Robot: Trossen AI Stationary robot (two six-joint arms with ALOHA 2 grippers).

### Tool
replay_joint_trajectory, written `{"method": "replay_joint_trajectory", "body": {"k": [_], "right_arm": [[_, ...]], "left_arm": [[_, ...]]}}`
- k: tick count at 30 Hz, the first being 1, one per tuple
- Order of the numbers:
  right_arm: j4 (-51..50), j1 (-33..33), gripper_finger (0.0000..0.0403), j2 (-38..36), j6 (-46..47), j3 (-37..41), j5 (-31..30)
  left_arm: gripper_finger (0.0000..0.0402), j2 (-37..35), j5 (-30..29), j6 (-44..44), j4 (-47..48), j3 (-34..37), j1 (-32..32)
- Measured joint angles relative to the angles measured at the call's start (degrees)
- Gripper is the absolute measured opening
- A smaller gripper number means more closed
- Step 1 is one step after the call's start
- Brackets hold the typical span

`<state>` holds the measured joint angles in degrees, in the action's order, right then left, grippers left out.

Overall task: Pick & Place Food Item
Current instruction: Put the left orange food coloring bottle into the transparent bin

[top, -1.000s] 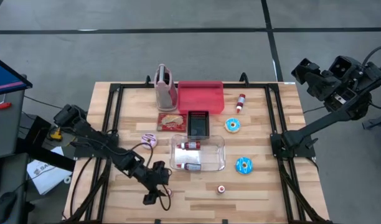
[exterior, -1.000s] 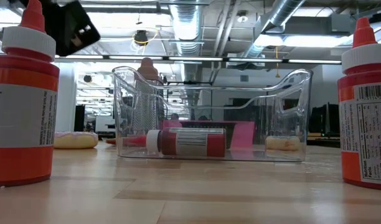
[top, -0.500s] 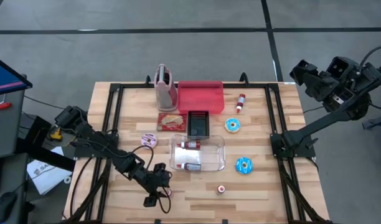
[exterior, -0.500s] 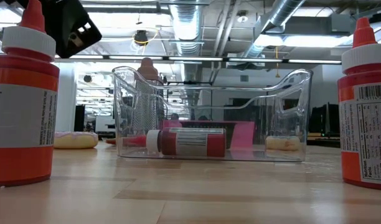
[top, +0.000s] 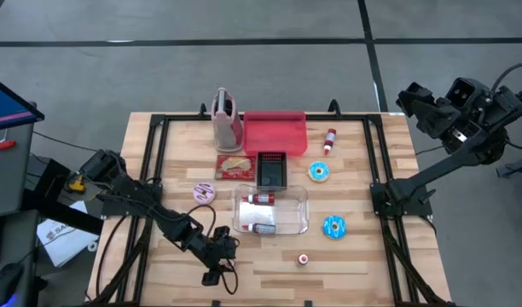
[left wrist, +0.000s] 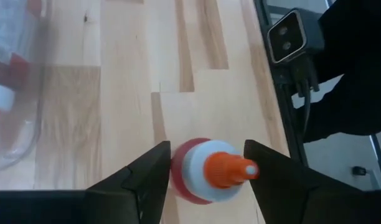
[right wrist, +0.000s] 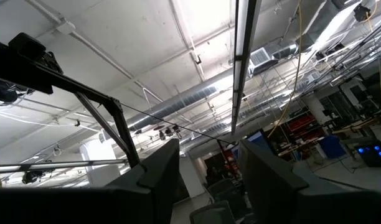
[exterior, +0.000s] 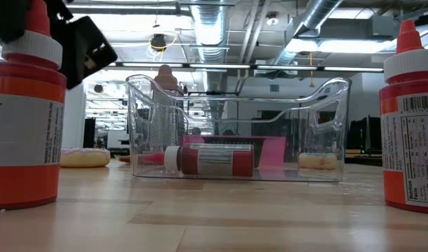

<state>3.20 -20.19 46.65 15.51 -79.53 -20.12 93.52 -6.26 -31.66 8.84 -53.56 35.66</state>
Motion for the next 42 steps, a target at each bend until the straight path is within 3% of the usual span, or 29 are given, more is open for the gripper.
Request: {"method": "replay_joint_trajectory", "body": {"k": [4,8,15,23,29,34,38,42], "right_arm": [[0.0,0.0,0.0159,0.0,-0.3,0.0,-1.0],[0.2,0.0,0.0159,0.0,-0.3,0.0,-1.0],[0.2,0.0,0.0159,0.0,-0.5,0.0,-2.2],[0.2,0.0,0.0159,0.0,-1.3,0.0,-2.3],[0.2,0.0,0.0159,0.0,-2.5,0.0,-2.3],[-1.1,0.0,0.0159,-0.2,-3.0,0.0,-2.5],[-0.9,0.0,0.0159,-0.2,-3.5,0.0,-2.5],[-0.9,0.0,0.0159,-0.2,-3.5,0.0,-2.8]], "left_arm": [[0.0184,0.8,0.0,-0.3,0.1,0.0,0.0],[0.0133,0.7,-0.4,-0.3,0.1,0.0,-0.1],[0.0106,-2.8,-0.8,-0.5,6.2,0.0,-1.0],[0.0106,-15.6,-7.0,-0.7,22.0,0.0,-4.5],[0.0106,-25.8,-10.1,1.3,26.9,0.0,-12.7],[0.0106,-26.9,-3.9,8.8,16.9,0.0,-24.6],[0.0106,-21.2,4.9,9.6,6.4,0.0,-31.9],[0.0106,-14.8,11.9,5.7,-9.9,0.0,-35.9]]}}
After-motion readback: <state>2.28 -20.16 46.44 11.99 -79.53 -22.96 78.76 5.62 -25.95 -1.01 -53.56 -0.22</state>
